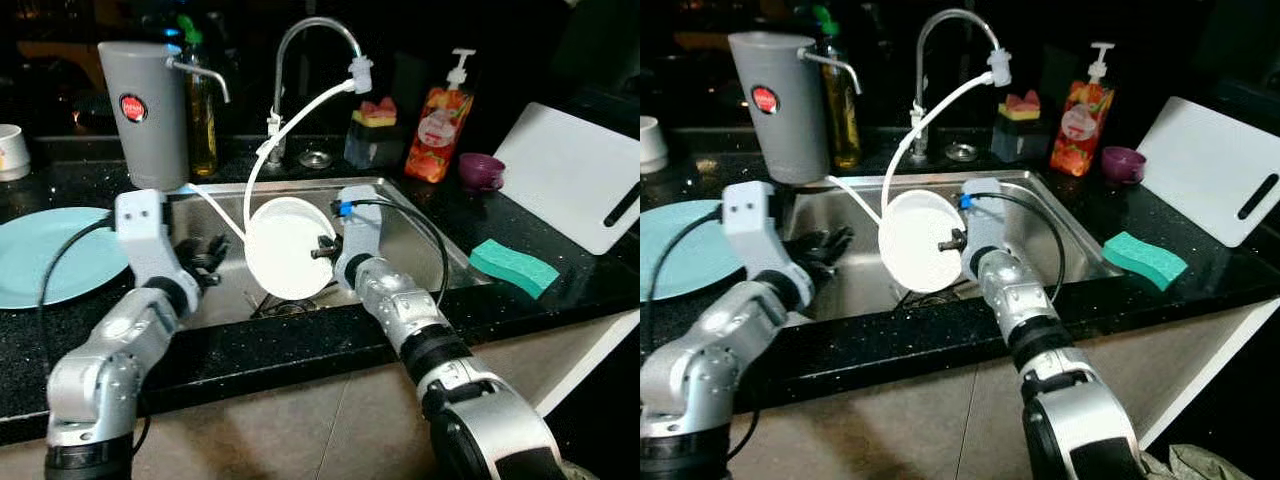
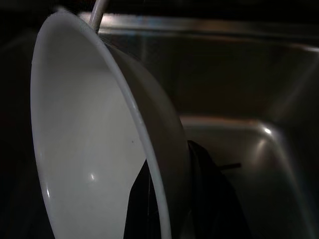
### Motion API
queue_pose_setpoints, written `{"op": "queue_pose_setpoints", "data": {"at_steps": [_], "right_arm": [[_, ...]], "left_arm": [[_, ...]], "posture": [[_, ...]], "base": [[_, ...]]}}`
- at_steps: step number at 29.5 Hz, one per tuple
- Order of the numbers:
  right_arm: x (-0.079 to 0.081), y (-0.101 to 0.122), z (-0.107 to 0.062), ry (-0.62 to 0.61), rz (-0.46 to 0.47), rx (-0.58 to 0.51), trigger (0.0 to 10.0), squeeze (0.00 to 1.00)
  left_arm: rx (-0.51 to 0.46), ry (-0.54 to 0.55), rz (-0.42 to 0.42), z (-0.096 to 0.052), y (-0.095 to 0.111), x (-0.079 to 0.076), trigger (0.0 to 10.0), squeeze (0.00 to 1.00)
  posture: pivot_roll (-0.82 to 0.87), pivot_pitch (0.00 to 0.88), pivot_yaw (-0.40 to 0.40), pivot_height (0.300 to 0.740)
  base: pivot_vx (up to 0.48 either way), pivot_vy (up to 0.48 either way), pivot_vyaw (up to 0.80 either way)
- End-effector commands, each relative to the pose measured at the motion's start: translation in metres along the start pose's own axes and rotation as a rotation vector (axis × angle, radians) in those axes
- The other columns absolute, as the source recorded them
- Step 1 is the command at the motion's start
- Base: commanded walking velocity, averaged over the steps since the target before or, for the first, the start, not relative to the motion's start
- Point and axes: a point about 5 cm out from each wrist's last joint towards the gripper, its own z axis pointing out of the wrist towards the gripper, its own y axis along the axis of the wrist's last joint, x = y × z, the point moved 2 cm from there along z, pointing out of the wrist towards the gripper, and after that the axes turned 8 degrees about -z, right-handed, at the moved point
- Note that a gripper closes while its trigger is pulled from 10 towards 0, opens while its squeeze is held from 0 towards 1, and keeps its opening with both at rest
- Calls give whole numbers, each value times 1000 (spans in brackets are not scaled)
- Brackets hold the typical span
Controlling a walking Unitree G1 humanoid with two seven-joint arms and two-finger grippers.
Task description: Kitchen organization
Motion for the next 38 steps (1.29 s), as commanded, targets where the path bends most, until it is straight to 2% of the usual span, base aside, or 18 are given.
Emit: {"op": "queue_pose_setpoints", "data": {"at_steps": [1,6,7,10,12,13,14,16,17,21,24,26,33,34,35,38], "right_arm": [[2,3,2,7,-11,9,10000,0],[3,0,4,0,-31,40,10000,24],[3,1,5,-1,-23,32,10000,1000],[-2,8,5,-21,-11,3,10000,1000],[-10,26,4,-55,12,-86,10000,1000],[-10,26,4,-55,12,-86,10000,1000],[-17,46,2,-79,56,-190,10000,0],[-25,69,-3,-100,78,-303,10000,0],[-31,90,-10,-116,76,-405,10000,0],[-33,109,-23,-103,78,-520,10000,0],[-30,108,-29,-87,83,-546,10000,0],[-25,102,-36,-68,48,-560,10000,0],[-21,91,-43,-51,-10,-562,10000,0],[-24,84,-48,-54,-30,-549,10000,0],[-24,84,-48,-54,-30,-549,10000,0],[-28,75,-56,-69,-28,-521,10000,0]], "left_arm": [[-6,30,-2,-2,8,1,10000,0],[-36,62,52,-5,21,5,10000,0],[-40,62,69,-5,23,6,10000,0],[-46,67,91,-4,26,5,10000,0],[-55,70,104,-4,29,4,10000,0],[-55,70,104,-4,29,4,10000,0],[-67,71,113,-5,31,4,10000,0],[-77,82,138,-5,32,4,10000,0],[-98,97,156,-5,35,3,10000,0],[-139,162,179,-6,38,6,10000,0],[-150,176,164,-6,38,7,10000,0],[-154,195,150,-6,38,9,10000,0],[-172,227,121,-7,40,12,10000,0],[-215,282,75,-10,48,19,10000,0],[-215,282,75,-10,48,19,10000,0],[-289,396,48,-20,58,35,10000,0]], "posture": [[153,165,-123,740],[156,175,-120,740],[155,175,-118,740],[155,177,-115,740],[152,177,-108,740],[152,177,-108,740],[152,175,-104,740],[152,174,-102,740],[151,172,-98,740],[148,166,-90,740],[139,166,-83,740],[127,167,-75,740],[121,166,-72,740],[119,167,-78,740],[119,167,-78,740],[112,172,-70,740]], "base": [[0,0,0],[0,0,0],[0,0,0],[0,0,0],[0,0,0],[0,0,0],[0,0,0],[0,0,0],[0,0,0],[0,0,0],[0,0,0],[0,0,0],[0,0,0],[0,0,0],[0,0,0],[0,0,0]]}}
